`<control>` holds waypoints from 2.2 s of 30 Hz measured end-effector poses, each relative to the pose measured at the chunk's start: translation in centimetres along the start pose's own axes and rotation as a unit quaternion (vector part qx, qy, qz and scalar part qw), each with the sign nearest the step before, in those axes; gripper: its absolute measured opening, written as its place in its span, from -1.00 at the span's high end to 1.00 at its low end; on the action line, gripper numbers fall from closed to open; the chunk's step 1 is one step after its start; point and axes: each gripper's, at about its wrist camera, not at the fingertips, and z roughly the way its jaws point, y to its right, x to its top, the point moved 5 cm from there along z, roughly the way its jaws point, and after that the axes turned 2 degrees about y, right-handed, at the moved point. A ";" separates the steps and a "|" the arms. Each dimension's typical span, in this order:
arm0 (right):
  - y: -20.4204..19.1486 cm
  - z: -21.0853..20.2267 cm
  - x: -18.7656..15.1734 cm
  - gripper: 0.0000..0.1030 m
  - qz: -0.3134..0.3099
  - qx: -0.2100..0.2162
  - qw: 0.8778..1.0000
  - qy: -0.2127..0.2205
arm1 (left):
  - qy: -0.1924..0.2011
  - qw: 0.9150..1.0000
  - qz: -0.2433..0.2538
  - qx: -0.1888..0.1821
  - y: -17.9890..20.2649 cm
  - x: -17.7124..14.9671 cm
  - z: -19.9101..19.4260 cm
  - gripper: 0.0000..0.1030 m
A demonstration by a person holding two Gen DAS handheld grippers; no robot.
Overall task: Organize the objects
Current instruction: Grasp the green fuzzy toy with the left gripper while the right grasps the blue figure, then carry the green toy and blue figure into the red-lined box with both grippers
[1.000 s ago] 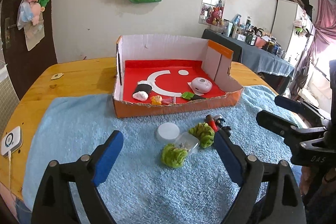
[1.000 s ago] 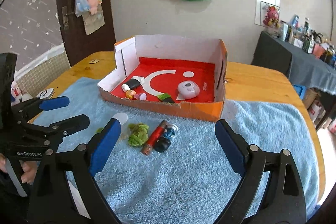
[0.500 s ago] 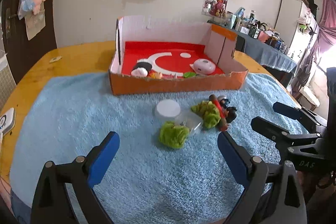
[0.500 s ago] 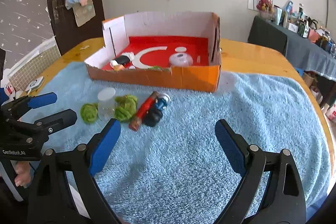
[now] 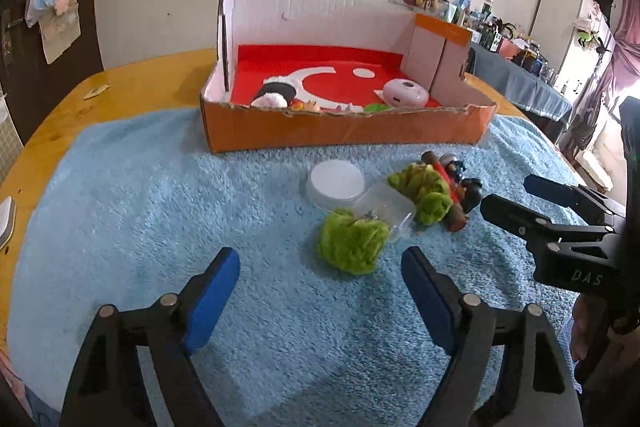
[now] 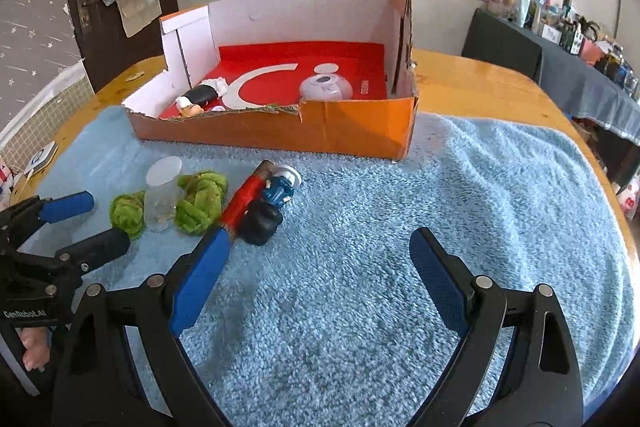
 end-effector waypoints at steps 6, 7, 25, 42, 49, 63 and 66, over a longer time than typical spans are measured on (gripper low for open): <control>0.1 0.9 0.4 -0.79 0.002 -0.004 1.000 -0.012 | -0.004 1.000 0.003 0.001 -0.2 0.3 0.6 -0.49; 0.2 1.1 0.5 -0.79 0.004 -0.005 1.000 -0.015 | -0.005 1.000 0.006 0.002 -0.2 0.4 0.7 -0.49; -0.7 3.1 2.1 0.06 0.003 0.039 0.998 -0.045 | -0.018 0.999 0.019 -0.041 0.9 1.6 1.6 0.24; -2.4 -0.3 3.2 0.59 -0.010 0.091 0.996 0.002 | 0.032 0.999 0.021 -0.033 1.0 3.3 -1.3 0.37; -2.7 -1.6 3.6 0.59 -0.012 0.103 0.995 0.012 | 0.045 0.998 0.020 -0.031 0.9 3.8 -2.3 0.37; -2.8 -2.8 4.8 0.59 -0.011 0.123 0.992 0.021 | 0.059 0.997 0.027 -0.030 1.3 5.5 -3.2 0.37; -2.6 -3.0 5.7 0.59 -0.011 0.124 0.992 0.025 | 0.065 0.997 0.030 -0.031 1.5 6.6 -3.4 0.37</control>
